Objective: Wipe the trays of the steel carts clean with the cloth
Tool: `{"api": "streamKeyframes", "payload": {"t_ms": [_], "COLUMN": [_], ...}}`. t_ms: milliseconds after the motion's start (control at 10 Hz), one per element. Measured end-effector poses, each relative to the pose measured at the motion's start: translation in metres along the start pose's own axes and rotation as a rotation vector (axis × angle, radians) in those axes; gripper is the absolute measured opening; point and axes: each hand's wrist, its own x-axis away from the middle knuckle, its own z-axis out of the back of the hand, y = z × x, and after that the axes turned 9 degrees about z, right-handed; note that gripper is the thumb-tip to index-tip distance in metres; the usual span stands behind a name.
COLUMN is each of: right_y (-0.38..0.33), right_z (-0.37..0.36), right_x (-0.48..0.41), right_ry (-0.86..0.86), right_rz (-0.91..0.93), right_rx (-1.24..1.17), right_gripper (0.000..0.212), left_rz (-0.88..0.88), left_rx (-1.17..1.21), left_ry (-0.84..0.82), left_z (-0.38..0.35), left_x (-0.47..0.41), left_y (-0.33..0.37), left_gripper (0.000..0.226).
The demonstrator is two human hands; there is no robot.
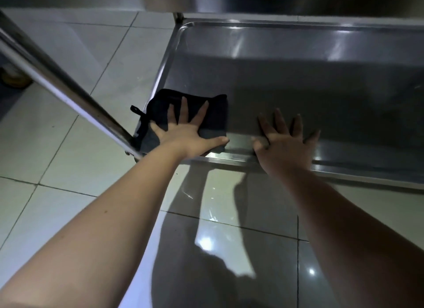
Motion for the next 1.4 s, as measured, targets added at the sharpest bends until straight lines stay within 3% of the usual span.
{"api": "streamKeyframes", "payload": {"t_ms": [200, 300, 500, 700, 800, 1000, 1200, 1400], "right_y": [0.05, 0.114, 0.194, 0.201, 0.222, 0.302, 0.304, 0.328], "right_z": [0.022, 0.032, 0.038, 0.022, 0.023, 0.032, 0.028, 0.042], "right_x": [0.012, 0.04, 0.061, 0.066, 0.065, 0.08, 0.078, 0.081], "right_ry": [-0.202, -0.238, -0.136, -0.065, -0.047, -0.033, 0.014, 0.042], "right_rz": [0.209, 0.152, -0.088, -0.061, 0.051, -0.142, -0.122, -0.055], "right_rx": [-0.094, -0.005, 0.019, 0.116, 0.132, 0.055, 0.029, -0.088], "right_gripper": [0.056, 0.056, 0.059, 0.059, 0.058, 0.061, 0.054, 0.051], "left_rz": [0.053, 0.054, -0.009, -0.119, -0.137, -0.149, -0.209, -0.229], "left_rx": [-0.022, -0.024, -0.064, -0.074, -0.079, -0.076, -0.097, 0.008], "left_ry": [-0.047, -0.053, -0.013, 0.02, 0.038, 0.047, 0.047, -0.097], "left_z": [0.008, 0.002, -0.022, -0.05, -0.059, -0.07, -0.083, -0.071], "left_x": [0.014, 0.026, 0.038, 0.058, 0.066, 0.08, 0.098, 0.108], "left_y": [0.018, 0.038, 0.1, 0.194, 0.226, 0.27, 0.349, 0.381], "left_gripper": [0.115, 0.115, 0.114, 0.112, 0.111, 0.107, 0.104, 0.084]}}
